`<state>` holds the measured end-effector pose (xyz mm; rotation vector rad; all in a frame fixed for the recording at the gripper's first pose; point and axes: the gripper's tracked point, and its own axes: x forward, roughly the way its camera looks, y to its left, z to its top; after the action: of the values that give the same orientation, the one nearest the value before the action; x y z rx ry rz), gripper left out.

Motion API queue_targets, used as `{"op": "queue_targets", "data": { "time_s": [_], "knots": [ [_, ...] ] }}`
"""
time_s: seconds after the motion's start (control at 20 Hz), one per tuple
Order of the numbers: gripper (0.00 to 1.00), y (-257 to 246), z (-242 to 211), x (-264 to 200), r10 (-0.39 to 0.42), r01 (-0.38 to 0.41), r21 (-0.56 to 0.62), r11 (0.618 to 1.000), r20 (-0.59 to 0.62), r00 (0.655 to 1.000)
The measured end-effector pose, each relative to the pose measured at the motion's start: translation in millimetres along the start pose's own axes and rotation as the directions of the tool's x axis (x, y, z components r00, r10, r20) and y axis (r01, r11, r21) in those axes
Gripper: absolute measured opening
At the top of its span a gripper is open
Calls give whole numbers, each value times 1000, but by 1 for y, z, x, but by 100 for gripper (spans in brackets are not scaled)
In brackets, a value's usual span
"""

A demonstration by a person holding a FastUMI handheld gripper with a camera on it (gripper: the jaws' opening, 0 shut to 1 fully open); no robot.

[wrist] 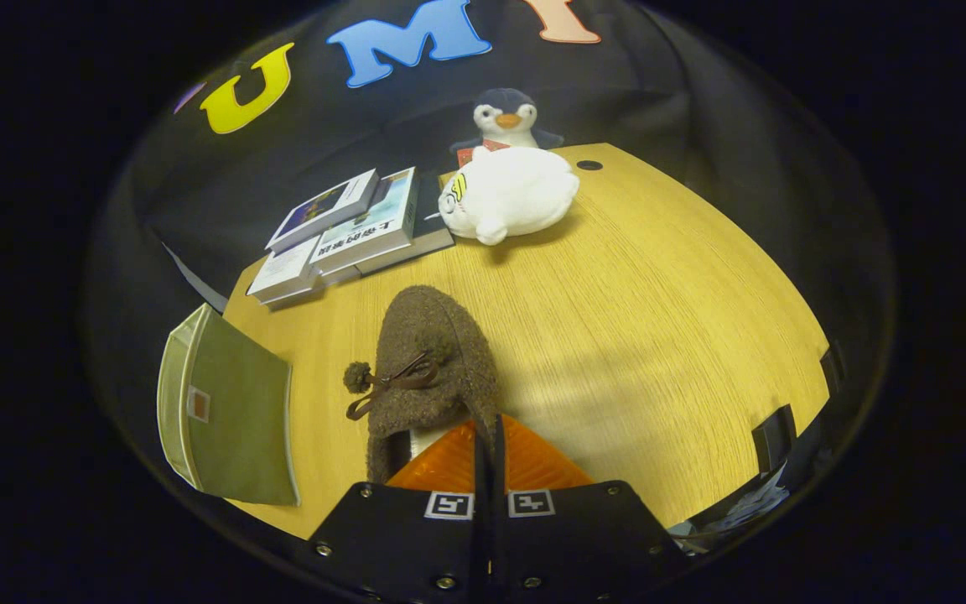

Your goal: Open the storage box then place both shoes into the box .Put the left shoe in first, then the right shoe, with the right side of both shoes facing outward in a uniform manner.

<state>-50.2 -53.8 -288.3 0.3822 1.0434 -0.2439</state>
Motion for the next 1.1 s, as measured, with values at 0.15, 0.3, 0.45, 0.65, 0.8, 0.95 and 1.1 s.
{"op": "queue_targets", "data": {
  "time_s": [0.15,0.3,0.45,0.65,0.8,0.95,1.1],
  "knots": [
    [1,22,7,-10,17,-16,-2,1000,21,1000],
    [1,47,13,-20,42,-42,3,999,36,998],
    [1,74,17,-30,69,-69,2,998,53,996],
    [1,109,23,-43,99,-99,-11,995,73,992],
    [1,139,23,-50,129,-128,-17,992,77,989],
    [1,169,25,-55,164,-162,-20,987,80,983],
    [1,197,25,-58,185,-184,-18,983,88,979]
  ]
}}
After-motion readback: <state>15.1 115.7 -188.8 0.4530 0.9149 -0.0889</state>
